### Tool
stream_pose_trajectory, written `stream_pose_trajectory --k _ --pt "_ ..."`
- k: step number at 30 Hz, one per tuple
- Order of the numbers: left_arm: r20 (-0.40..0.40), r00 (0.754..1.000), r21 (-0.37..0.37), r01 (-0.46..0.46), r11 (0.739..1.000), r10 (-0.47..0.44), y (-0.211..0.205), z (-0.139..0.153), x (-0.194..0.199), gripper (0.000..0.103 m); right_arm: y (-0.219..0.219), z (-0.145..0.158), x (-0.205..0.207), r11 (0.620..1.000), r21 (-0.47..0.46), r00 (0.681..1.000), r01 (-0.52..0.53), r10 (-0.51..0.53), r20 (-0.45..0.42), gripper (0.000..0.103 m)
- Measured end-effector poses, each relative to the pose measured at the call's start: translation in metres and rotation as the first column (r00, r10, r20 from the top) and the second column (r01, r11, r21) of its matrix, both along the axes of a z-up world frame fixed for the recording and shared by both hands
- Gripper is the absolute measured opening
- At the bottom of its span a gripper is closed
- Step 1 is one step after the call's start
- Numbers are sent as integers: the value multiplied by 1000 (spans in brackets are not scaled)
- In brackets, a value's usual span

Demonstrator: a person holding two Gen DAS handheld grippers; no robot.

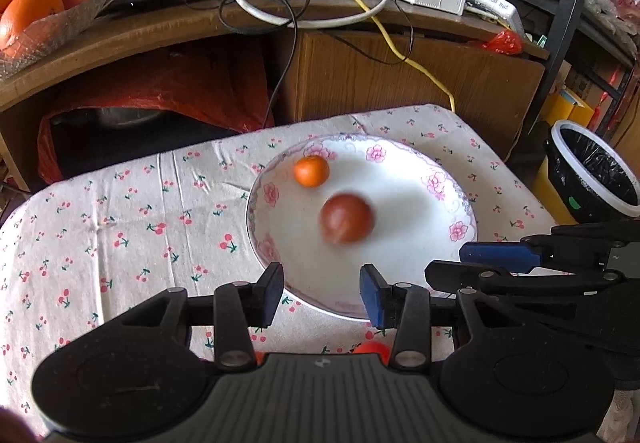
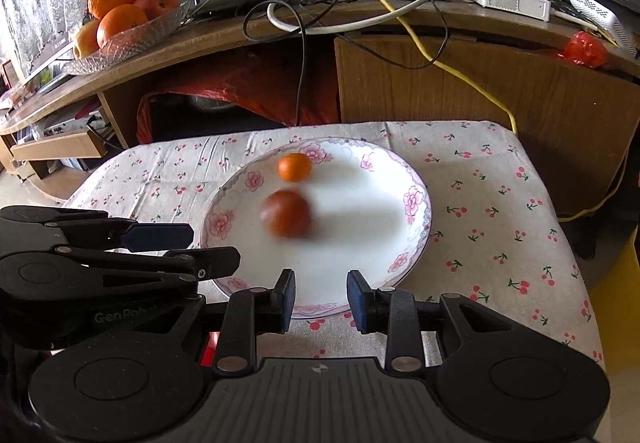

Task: Organize fruits
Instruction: 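Withdraw both open grippers from the bowl toward the remaining fruit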

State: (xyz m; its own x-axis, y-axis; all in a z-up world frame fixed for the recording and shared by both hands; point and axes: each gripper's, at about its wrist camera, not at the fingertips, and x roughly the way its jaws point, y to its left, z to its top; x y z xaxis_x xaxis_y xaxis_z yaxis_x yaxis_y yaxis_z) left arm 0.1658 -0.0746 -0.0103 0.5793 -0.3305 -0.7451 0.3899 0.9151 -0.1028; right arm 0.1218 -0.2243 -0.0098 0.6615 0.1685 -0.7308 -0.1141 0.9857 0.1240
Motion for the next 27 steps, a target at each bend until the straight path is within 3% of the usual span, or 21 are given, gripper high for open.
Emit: stream_pose_trajectory --k 13,27 --pt "35 999 -13 -17 1000 17 29 21 -19 50 7 8 -18 999 18 999 -37 37 2 27" --pt "1 999 16 35 999 -35 63 14 -65 50 37 2 -46 987 33 986 -160 161 -52 27"
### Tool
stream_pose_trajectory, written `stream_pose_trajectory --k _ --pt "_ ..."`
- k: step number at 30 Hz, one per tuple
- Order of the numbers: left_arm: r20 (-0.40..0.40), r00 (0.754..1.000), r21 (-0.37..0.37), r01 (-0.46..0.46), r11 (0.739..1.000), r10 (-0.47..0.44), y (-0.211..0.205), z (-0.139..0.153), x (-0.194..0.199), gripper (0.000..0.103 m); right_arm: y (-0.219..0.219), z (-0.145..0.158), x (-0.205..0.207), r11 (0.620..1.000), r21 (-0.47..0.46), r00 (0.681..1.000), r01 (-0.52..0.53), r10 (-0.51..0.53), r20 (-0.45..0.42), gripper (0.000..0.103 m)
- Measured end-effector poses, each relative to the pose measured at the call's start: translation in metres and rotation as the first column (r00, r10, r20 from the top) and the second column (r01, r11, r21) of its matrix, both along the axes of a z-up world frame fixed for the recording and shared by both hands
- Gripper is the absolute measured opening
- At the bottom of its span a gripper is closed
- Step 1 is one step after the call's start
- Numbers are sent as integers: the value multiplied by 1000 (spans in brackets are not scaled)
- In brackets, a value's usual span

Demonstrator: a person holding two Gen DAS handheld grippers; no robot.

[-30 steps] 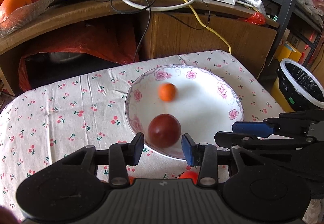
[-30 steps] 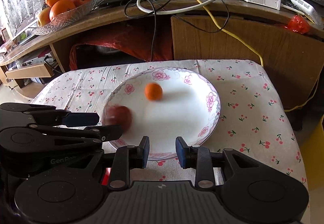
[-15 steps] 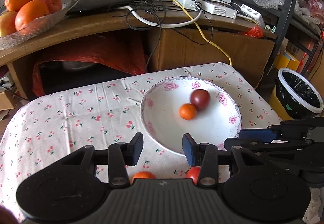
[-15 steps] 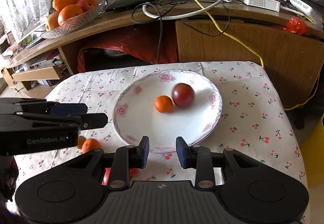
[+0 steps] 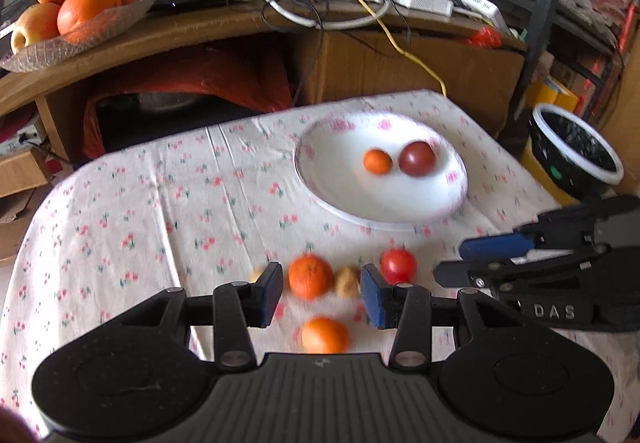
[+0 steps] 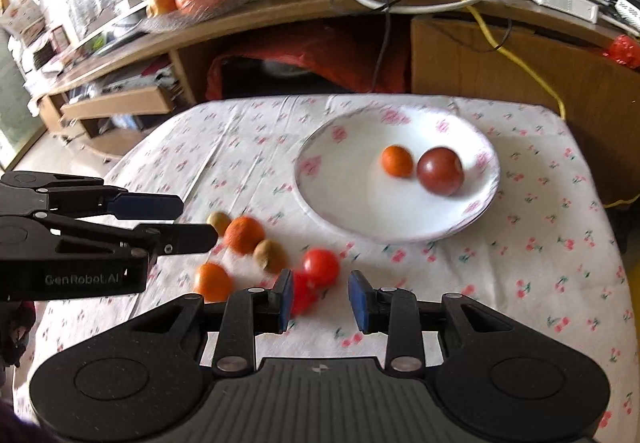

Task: Organize fruits
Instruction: 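Withdraw both open grippers from the bowl toward the remaining fruit, then grasp a tangerine with the left gripper while the right gripper grasps a red cherry tomato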

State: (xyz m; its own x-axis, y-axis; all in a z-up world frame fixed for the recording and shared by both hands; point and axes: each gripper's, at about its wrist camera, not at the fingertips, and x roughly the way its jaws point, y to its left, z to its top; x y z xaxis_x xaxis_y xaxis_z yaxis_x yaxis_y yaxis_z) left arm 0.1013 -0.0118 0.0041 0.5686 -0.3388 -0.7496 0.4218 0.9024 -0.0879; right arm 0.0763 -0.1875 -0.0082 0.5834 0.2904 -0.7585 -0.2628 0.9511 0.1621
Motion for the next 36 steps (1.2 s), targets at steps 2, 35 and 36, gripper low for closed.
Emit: stream_pose_trajectory --k 2,35,36 --pt "-10 1000 12 17 1000 -17 2 -4 -8 50 5 -3 -2 1000 -9 1000 -21 21 -7 28" --pt "-45 997 86 69 994 -65 -9 -46 -12 46 19 -23 3 998 -14 997 -55 54 -59 32" --pt "-43 997 87 70 994 -66 -9 -46 -13 45 19 -23 3 998 -13 997 -56 55 -58 32"
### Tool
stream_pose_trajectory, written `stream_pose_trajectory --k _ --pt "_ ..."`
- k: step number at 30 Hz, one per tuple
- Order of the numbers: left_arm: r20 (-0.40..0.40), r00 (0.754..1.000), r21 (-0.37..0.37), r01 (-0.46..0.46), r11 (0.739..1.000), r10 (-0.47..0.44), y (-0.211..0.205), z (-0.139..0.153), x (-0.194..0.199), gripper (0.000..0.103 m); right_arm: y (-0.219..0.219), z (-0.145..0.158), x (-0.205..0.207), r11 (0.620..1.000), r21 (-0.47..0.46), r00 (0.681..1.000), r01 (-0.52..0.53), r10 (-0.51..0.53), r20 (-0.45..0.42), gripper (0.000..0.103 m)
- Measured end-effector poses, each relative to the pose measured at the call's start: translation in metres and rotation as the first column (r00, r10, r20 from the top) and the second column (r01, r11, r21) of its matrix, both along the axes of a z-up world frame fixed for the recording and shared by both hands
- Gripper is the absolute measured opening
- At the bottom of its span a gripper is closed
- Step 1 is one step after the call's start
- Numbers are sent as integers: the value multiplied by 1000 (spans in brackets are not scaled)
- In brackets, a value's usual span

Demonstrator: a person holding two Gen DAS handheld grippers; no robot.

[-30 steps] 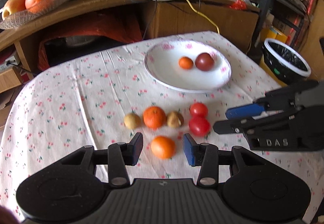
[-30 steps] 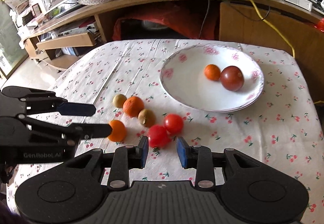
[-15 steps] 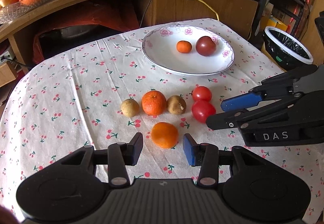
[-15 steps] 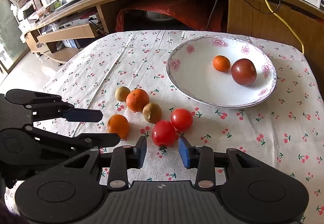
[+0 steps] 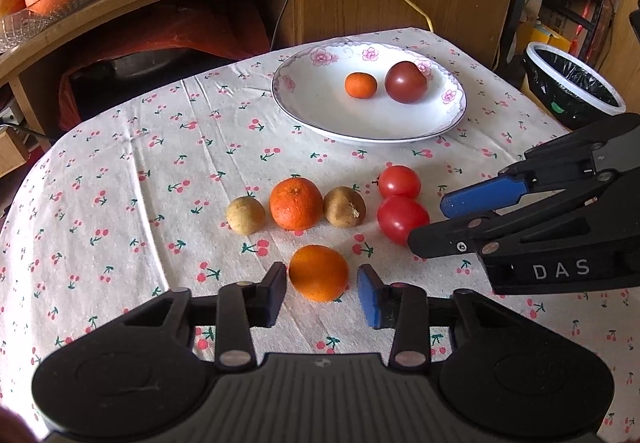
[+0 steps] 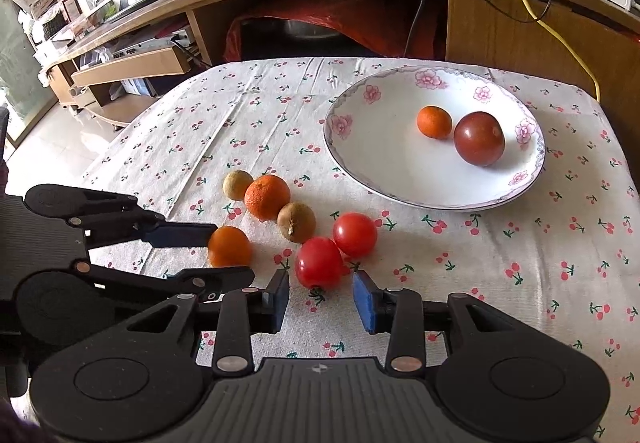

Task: Organize fruits
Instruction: 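Grasp a tangerine with the left gripper while the right gripper grasps a red cherry tomato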

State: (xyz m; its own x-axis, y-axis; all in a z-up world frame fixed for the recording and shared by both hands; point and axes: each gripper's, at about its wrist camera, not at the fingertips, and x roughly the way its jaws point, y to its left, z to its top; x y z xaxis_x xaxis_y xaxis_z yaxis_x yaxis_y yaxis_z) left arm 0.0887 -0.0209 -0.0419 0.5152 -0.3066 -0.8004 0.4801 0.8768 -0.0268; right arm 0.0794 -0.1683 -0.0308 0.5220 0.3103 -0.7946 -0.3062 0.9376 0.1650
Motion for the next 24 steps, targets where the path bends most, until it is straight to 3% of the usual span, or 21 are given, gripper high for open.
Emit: stream_pose_trajectory --k 3,24 --pt "9 1000 -1 -3 1000 3 1 1 -1 40 1 0 2 1000 7 1000 0 0 -1 32" --pt "-5 1000 5 15 1000 -15 5 -1 -2 41 12 -15 13 999 -37 1000 0 0 -1 32"
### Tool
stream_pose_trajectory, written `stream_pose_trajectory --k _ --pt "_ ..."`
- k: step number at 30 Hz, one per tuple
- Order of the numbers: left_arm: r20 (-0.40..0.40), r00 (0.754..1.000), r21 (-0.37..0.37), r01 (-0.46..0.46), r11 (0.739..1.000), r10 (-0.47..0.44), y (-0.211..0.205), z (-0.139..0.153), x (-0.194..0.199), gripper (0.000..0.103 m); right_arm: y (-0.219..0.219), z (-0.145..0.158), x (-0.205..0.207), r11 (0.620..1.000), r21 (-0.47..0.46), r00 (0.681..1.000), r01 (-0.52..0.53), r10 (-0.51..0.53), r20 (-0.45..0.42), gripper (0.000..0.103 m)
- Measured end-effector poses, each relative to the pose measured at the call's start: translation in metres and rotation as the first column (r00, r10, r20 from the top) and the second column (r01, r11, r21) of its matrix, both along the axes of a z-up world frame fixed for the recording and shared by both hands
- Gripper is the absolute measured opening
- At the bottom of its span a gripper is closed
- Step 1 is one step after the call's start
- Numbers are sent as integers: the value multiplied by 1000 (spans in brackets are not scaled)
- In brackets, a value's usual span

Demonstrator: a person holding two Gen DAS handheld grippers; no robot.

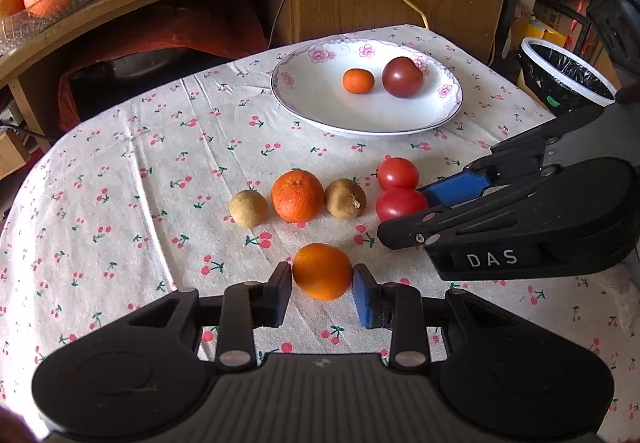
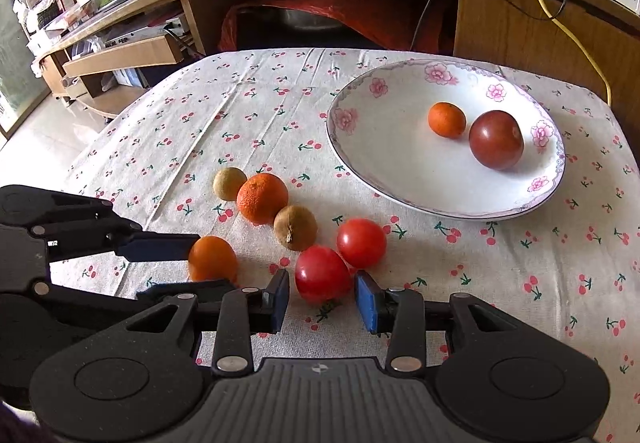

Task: Organize fruits
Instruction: 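Grasp a tangerine with the left gripper while the right gripper grasps a red cherry tomato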

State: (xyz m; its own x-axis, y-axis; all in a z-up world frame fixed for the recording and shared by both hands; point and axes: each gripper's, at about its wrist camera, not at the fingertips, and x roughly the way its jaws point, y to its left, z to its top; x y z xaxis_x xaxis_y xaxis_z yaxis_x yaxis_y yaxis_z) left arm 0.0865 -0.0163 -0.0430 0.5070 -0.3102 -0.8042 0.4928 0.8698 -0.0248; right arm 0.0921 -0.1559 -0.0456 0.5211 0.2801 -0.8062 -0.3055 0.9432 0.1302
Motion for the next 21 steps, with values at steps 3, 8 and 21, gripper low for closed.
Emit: stream_pose_trajectory --k 3,8,21 --pt "4 1000 5 -2 1000 2 -1 -2 0 41 -1 1 0 1000 -6 1000 -1 1 -1 26" --pt "0 1000 -11 -18 1000 18 0 -2 2 41 -1 2 -1 1000 -15 1000 -5 4 -4 25" --pt "15 1000 25 -11 1000 11 -6 3 -4 40 -4 5 -9 999 -27 1000 -18 18 -20 24"
